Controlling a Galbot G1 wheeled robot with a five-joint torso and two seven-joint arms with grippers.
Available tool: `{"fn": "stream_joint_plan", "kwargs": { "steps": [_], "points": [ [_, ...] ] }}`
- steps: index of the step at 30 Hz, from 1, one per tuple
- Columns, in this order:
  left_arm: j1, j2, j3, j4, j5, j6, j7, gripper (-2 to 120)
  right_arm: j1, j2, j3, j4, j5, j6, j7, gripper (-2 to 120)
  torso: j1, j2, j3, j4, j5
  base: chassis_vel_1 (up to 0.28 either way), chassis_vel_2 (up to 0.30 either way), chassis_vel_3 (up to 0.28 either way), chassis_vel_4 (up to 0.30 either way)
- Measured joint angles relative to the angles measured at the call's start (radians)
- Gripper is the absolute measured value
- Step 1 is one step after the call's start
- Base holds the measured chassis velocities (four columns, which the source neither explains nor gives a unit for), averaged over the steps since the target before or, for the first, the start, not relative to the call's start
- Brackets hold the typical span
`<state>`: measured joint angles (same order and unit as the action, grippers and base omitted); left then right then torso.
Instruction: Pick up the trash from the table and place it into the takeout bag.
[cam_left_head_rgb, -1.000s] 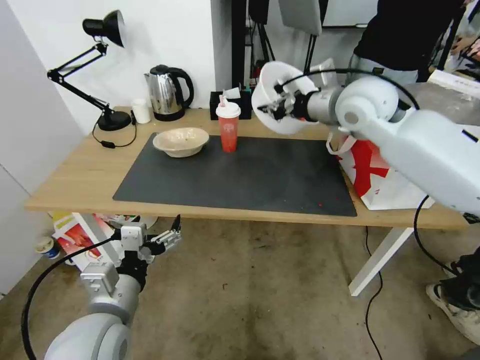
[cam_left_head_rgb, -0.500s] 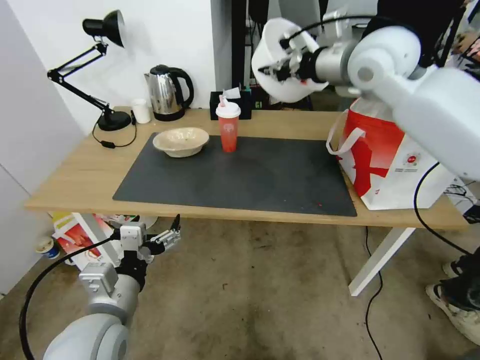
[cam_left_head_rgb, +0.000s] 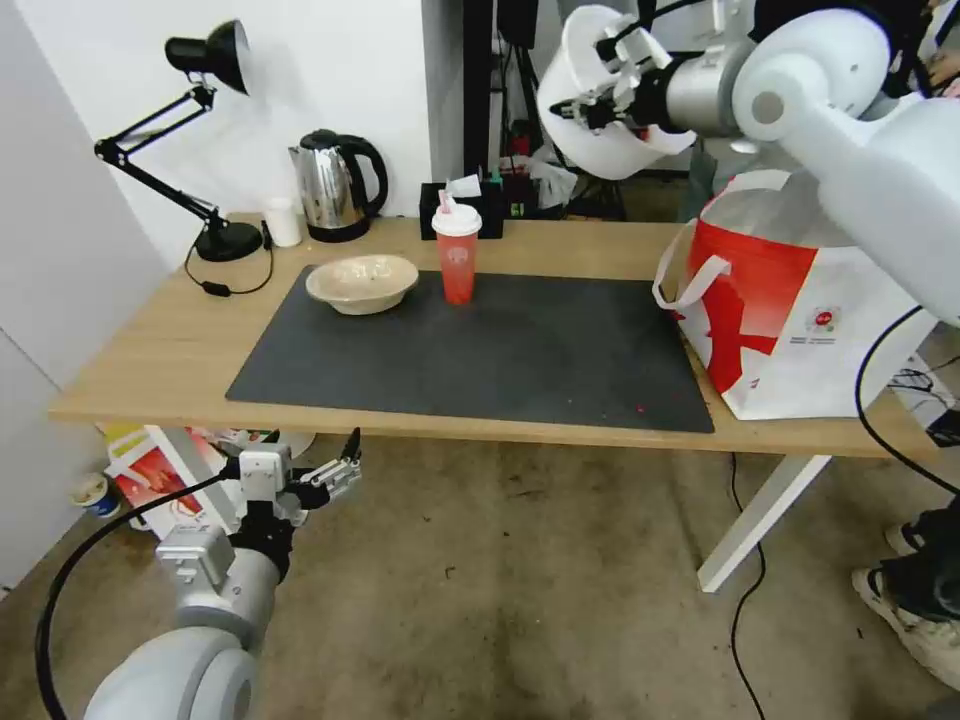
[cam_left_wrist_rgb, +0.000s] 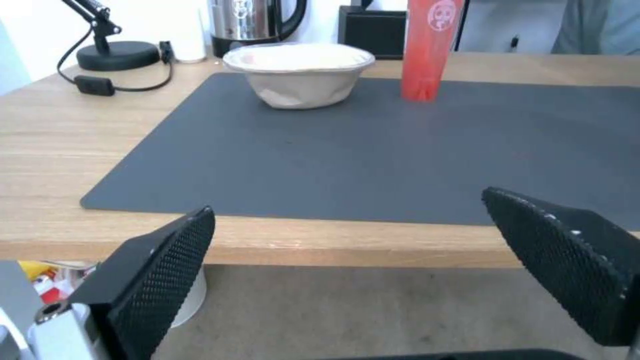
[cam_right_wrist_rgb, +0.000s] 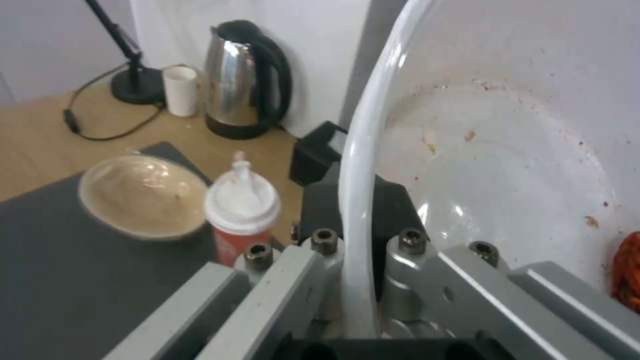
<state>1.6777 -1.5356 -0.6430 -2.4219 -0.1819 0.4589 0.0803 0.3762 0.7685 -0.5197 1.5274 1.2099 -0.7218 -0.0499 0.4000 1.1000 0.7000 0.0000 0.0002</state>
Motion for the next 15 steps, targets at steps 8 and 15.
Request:
{"fn": "stream_joint_plan", "kwargs": {
  "steps": [8,15],
  "points": [
    [0.001,0.013,-0.001,-0.002,-0.014,0.0,-0.002,100,0.003,-0.073,-0.003,0.0,0.003,0.0,-0.005,0,0.0,0.0,0.0,-0.0001,-0.0002,0.0,0.0,0.0,0.0],
    [0.001,0.018,0.01,-0.004,-0.016,0.0,-0.002,100,-0.058,-0.199,0.049,0.024,0.003,0.0,-0.01,0,0.0,0.0,0.0,-0.0001,0.0,0.0,0.0,0.0,0.0]
  ]
}}
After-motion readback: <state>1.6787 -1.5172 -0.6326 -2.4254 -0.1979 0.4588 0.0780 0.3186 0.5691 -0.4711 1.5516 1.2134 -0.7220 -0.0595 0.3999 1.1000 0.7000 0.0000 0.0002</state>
